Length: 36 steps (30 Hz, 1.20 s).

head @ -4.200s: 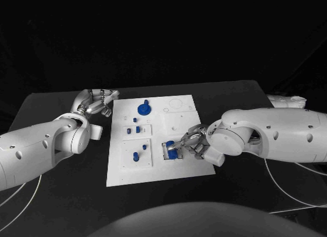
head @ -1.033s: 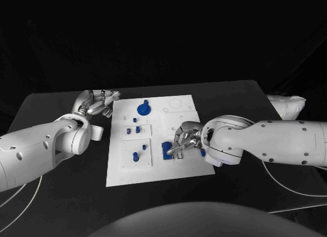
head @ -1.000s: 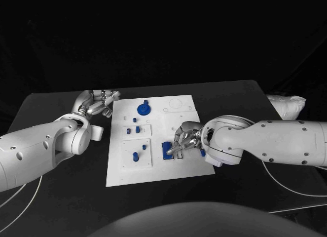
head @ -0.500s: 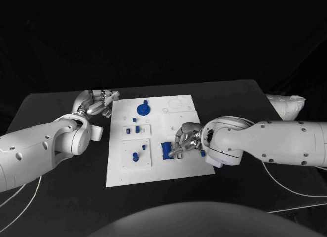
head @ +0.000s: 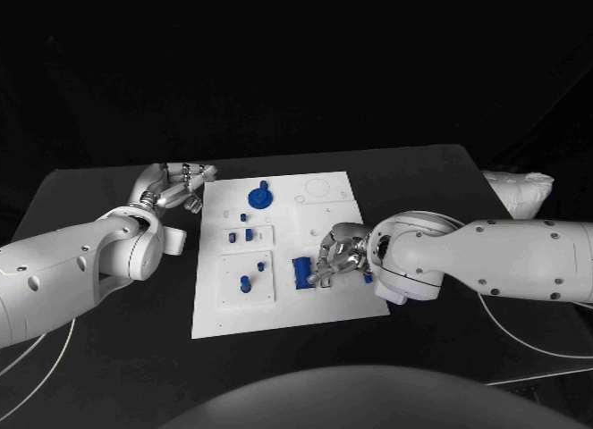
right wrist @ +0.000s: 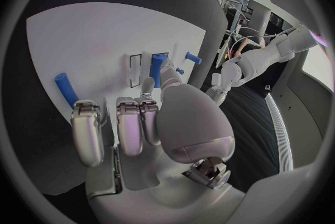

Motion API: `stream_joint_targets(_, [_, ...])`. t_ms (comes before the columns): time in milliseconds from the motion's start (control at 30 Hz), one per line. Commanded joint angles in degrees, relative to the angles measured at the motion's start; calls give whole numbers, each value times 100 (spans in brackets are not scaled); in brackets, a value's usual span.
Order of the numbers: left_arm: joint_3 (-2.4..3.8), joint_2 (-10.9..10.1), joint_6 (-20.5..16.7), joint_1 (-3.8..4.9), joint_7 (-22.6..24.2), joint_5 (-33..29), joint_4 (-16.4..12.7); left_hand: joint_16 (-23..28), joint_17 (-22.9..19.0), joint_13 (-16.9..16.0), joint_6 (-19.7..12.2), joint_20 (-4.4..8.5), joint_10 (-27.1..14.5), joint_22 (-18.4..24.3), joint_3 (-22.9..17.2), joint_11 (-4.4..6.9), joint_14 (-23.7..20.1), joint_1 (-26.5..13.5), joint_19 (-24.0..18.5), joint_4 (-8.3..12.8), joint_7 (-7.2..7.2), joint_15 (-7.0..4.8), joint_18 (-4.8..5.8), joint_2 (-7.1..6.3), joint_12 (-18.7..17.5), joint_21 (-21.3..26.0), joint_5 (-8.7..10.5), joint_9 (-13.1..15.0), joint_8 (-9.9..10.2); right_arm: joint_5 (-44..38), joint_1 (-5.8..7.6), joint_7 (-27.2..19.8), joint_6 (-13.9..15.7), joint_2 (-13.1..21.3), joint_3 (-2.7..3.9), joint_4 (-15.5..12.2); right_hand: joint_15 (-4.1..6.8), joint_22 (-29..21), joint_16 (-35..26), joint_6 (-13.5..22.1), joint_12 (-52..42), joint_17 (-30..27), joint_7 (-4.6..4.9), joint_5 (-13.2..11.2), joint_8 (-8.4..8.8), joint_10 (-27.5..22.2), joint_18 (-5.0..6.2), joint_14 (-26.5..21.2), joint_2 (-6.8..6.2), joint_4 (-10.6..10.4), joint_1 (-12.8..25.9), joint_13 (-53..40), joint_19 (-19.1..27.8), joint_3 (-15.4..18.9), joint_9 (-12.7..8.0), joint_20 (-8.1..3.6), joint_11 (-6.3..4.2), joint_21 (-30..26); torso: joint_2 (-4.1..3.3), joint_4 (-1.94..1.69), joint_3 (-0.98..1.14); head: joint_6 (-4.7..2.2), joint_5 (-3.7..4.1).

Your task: Assemble the parts on the task board

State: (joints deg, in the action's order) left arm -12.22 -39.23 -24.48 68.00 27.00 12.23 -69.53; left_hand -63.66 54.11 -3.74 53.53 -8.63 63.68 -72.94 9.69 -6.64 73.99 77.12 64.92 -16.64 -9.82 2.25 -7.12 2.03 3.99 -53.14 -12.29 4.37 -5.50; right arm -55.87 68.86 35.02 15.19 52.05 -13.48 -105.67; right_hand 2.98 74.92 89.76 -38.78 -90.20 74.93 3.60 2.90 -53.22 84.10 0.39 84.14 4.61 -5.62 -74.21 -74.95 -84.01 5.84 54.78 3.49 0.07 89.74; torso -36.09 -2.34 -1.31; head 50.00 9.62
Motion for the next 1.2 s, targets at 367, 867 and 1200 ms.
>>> stream_joint_targets(367, [15, -119, -38, 107, 24, 122, -243, 0, 17, -7, -46, -1, 7, -13, 36, 32, -31, 14, -25, -4, 14, 9, -69, 64, 6, -1, -29, 0, -19, 1085, 437, -1344, 479, 722, 1, -341, -353, 1508, 24, 201, 20, 1507, 494, 692, 2122, 590, -39, 586, 76, -354, 406, -1505, -599, 89, -1613, 262, 403, 26, 42, -5, 8, 0, -41])
stream_joint_targets(867, [16, -112, -74, 173, 30, 265, -346, -2, 19, -7, -45, -1, 8, -15, 37, 32, -30, 14, -21, -5, 14, 9, -68, 64, 6, -6, -29, 0, -20, -734, 564, 161, -398, 1508, -7, -692, -448, 1508, 24, -124, 20, 1507, 587, 1635, 2938, 590, -39, 586, -221, -161, 419, -1505, -599, -122, -2509, 403, 517, 26, 28, -2, 7, 0, 144])
stream_joint_targets(1200, [15, -70, -55, 174, 27, 268, -325, -3, 20, -7, -43, 0, 10, -16, 40, 33, -28, 15, -20, -5, 15, 8, -68, 64, 7, -8, -29, 0, -21, -1155, 363, 739, -446, 1787, -8, -800, -465, 1508, 24, -363, 20, 1507, 592, 1706, 3179, 590, -39, 586, -348, -73, 416, -1505, -599, -294, -2787, 429, 527, 26, 37, 12, 7, 0, 201])
